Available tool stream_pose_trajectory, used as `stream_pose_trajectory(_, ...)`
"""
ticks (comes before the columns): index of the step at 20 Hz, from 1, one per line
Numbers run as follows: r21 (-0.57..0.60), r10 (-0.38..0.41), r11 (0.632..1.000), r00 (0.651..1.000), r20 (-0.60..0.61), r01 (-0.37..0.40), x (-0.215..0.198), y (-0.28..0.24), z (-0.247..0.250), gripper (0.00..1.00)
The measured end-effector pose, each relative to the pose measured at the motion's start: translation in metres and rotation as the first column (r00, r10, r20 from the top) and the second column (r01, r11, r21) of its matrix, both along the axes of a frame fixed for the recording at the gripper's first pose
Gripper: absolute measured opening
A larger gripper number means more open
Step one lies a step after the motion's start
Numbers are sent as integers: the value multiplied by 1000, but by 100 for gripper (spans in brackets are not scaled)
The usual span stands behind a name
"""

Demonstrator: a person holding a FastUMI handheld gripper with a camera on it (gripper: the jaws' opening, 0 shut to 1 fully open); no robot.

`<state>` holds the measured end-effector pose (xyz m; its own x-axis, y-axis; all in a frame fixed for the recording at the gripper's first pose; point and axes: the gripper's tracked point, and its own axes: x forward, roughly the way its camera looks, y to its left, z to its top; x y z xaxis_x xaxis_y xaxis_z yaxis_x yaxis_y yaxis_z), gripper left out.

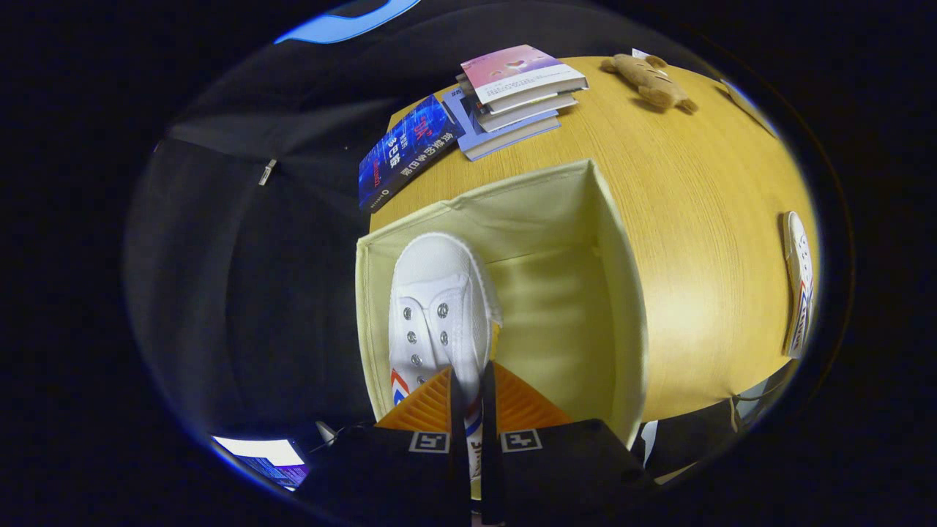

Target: Open the storage box then place both shoes into the box .Put the left shoe in first, then the right shoe, with the right side of both shoes facing outward in a uniform manner.

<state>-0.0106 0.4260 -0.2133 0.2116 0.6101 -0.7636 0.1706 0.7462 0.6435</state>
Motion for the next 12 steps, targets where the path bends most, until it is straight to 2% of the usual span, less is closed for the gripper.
stream_pose_trajectory(2, 17, 29, 999, 999, 16, -29, -2, 9, -2, 11)
stream_pose_trajectory(3, 54, 31, 998, 999, 24, -32, -4, 14, 5, 17)
stream_pose_trajectory(4, 76, 21, 997, 999, 37, -24, 1, 19, 9, 36)
stream_pose_trajectory(6, 85, 14, 996, 996, 83, -21, 9, 14, 20, 61)
stream_pose_trajectory(7, 86, 13, 996, 994, 105, -22, 13, 10, 24, 77)
stream_pose_trajectory(9, 105, 3, 994, 991, 130, -17, 17, -1, 33, 96)
stream_pose_trajectory(12, 147, 4, 989, 989, 150, -26, 12, -24, 49, 97)
